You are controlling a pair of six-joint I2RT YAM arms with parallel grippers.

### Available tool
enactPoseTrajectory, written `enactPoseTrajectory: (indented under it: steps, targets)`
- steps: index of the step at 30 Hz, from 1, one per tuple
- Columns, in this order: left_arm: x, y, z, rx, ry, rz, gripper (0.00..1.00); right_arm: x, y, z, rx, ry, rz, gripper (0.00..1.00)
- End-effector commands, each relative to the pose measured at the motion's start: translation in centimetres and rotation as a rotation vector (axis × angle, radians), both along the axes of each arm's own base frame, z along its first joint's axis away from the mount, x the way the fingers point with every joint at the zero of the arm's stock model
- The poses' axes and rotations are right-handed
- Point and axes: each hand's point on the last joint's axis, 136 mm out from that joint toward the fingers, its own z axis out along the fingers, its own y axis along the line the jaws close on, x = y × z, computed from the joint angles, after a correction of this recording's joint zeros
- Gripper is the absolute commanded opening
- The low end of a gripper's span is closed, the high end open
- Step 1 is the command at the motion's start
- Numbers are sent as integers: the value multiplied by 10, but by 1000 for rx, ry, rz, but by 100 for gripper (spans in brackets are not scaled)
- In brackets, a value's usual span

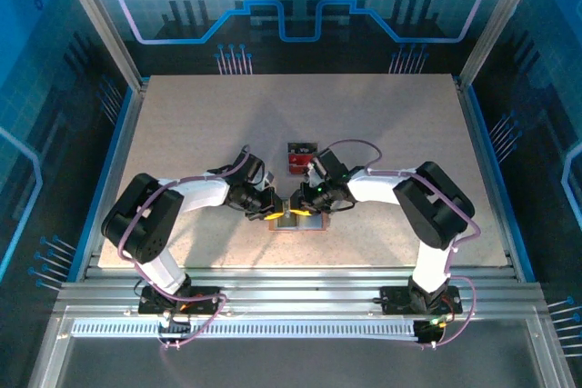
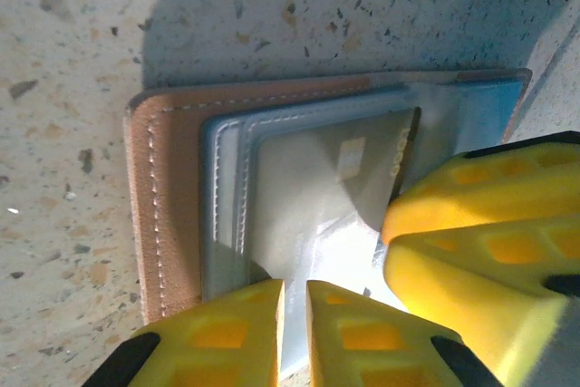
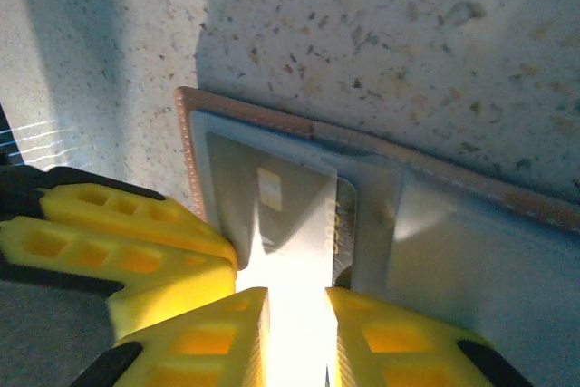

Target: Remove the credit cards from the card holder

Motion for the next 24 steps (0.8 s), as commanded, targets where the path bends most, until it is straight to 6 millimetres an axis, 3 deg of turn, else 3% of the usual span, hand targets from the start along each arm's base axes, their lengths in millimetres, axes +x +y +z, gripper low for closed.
enactPoseTrajectory:
  steps: [1,17,24]
  targets:
    - [-6,3,-8,9,19,-17,14,-2,5,-3,-8,11,15,22]
    - [-6,5,-7,25,23,-20,16,-6,-19,-5,-119,0,18,22]
    - [-4,5,-4,29,19,-23,16,-1,-20,6,-115,-35,17,23]
